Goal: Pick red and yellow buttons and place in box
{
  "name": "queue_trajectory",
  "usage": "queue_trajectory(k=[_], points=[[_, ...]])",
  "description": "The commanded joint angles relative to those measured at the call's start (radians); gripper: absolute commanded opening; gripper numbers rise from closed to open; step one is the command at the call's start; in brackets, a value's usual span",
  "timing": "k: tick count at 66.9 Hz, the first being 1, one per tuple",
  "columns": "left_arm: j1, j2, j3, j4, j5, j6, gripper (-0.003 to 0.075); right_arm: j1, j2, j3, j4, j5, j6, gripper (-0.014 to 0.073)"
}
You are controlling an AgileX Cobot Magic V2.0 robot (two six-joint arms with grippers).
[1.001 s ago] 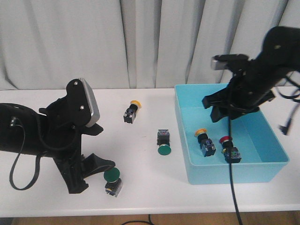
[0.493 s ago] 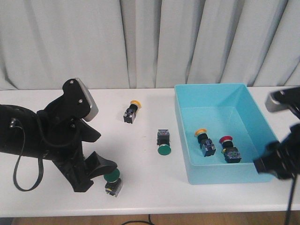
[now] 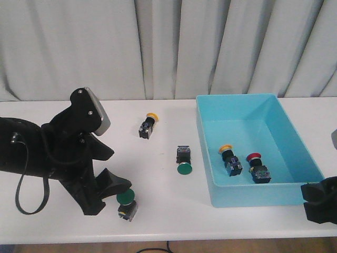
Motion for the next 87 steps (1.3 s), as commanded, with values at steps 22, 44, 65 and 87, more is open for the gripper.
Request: queue_trajectory(k=[22,44,65,87], points=[[-0.006,-0.026,-0.025,-0.041,-0.039,-0.008,0.0088,-0.005,-0.026,0.020,-0.003,-0.112,-0.012,-0.0006],[-0.006,-0.026,-0.025,-0.041,-0.037,-0.007,-0.0007,-0.005,-0.026,0.020,-0.005,-0.065,-0.011,-0.0008],[-0.006,-0.026,-0.025,-0.041,-0.037,-0.007,-0.0007,-0.005,-0.026,0.020,-0.005,-0.058,-0.011,-0.0008],[-0.006,-0.027,-0.025,-0.032,-0.050,-0.022,-0.0007,-0.005,-0.026,0.020,-0.005,-0.058,-0.012,-0.0007]])
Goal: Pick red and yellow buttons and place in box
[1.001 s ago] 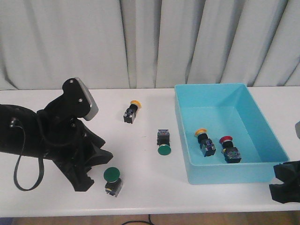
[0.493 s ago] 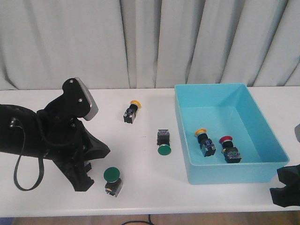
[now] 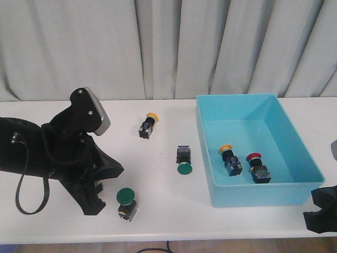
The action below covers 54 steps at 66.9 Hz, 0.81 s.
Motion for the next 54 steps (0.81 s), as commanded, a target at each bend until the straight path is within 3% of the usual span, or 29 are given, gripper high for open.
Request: queue_trajectory(k=[1,14,21,26,39,54], points=[[-0.006,-0.029,-0.025,-0.031,-0.056,-0.032,-0.0007,-0.005,-0.006,-0.026,-0.004,-0.046,-0.012,-0.0007],[0.011,-0.107,-0.025,0.231,-0.237,-0.413,-0.0007,-0.005,-0.006,-0.026,-0.004,-0.046,-0.012,-0.0007],[0.052,-0.173,-0.025,0.451,-0.260,-0.721,-0.0007,-0.005,-0.006,-0.026,-0.004,-0.046,-0.012,-0.0007],[0.090,-0.228,-0.025,0.557,-0.255,-0.853,-0.0007,-0.005,-0.006,-0.026,-0.004,-0.046,-0.012,-0.0007],[0.217,-0.409,0.056,0.591,-0.301,-0.886,-0.0007,-0.005,-0.006,-0.026,-0.004,-0.046,-0.012,-0.0007],[0.370,-0.792,0.444,0.590,-0.548,-0.911,-0.0007,-0.005,-0.006,-0.026,-0.004,-0.046,-0.012,-0.0007]])
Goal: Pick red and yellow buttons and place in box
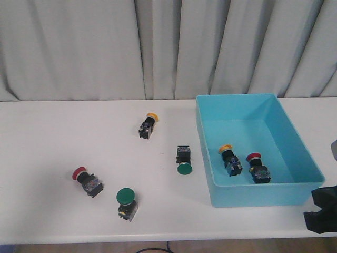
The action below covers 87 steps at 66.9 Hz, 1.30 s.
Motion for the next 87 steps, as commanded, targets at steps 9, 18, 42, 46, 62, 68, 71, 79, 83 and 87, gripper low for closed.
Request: queue_trajectory(k=[9,18,42,46,62,68,71,79,83,87], points=[[0.129,-0.383,0.340,-0.008,-0.245,-0.097,-0.0007,-0.005,-0.006,-0.026,-0.002,-0.046,-0.012,-0.0007],[0.165,-0.567,0.504,-0.008,-0.289,-0.165,-0.0007,-0.005,-0.006,-0.026,-0.002,-0.046,-0.012,-0.0007],[0.168,-0.689,0.672,-0.010,-0.428,-0.172,-0.0007,-0.005,-0.006,-0.026,-0.002,-0.044,-0.012,-0.0007],[0.168,-0.689,0.672,-0.010,-0.433,-0.172,-0.0007,-0.005,-0.006,-0.026,-0.002,-0.046,-0.012,-0.0007],[0.168,-0.689,0.672,-0.010,-0.439,-0.172,-0.0007,-0.005,-0.006,-0.026,-0.002,-0.046,-0.012,-0.0007],[0.168,-0.689,0.672,-0.010,-0.434,-0.170,-0.0007,-0.005,-0.006,-0.026,-0.002,-0.046,-0.012,-0.0007],[0.168,-0.689,0.672,-0.010,-0.429,-0.170,-0.0007,-0.005,-0.006,-0.026,-0.002,-0.046,-0.012,-0.0007],[0.168,-0.689,0.668,-0.010,-0.429,-0.170,-0.0007,-0.005,-0.006,-0.026,-0.002,-0.046,-0.012,-0.0007],[0.168,-0.689,0.668,-0.010,-0.429,-0.170,-0.0007,-0.005,-0.006,-0.026,-0.002,-0.046,-0.012,-0.0007],[0.168,-0.688,0.668,-0.010,-0.429,-0.170,-0.0007,-0.005,-0.006,-0.026,-0.002,-0.046,-0.012,-0.0007]])
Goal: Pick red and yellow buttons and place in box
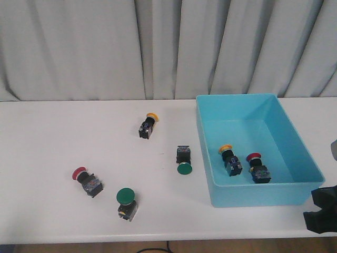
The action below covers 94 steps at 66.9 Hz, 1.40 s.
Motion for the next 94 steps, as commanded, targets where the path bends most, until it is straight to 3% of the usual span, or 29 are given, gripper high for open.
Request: queue_trajectory(k=[1,42,55,74,94], points=[[0.001,-0.016,0.026,-0.010,-0.076,-0.008,-0.0007,-0.005,-0.006,-0.026,-0.002,-0.046,-0.012,-0.0007],[0.001,-0.016,0.026,-0.010,-0.076,-0.008,-0.0007,-0.004,-0.024,-0.025,-0.012,-0.050,-0.025,-0.0007],[0.001,-0.016,0.026,-0.010,-0.076,-0.008,-0.0007,-0.016,-0.163,-0.011,-0.080,-0.175,-0.027,-0.0007],[0.001,-0.016,0.026,-0.010,-0.076,-0.008,-0.0007,-0.133,-0.501,0.419,-0.041,-0.694,-0.004,-0.0007],[0.001,-0.016,0.026,-0.010,-0.076,-0.008,-0.0007,-0.145,-0.827,0.707,0.005,-0.824,-0.001,-0.0006]])
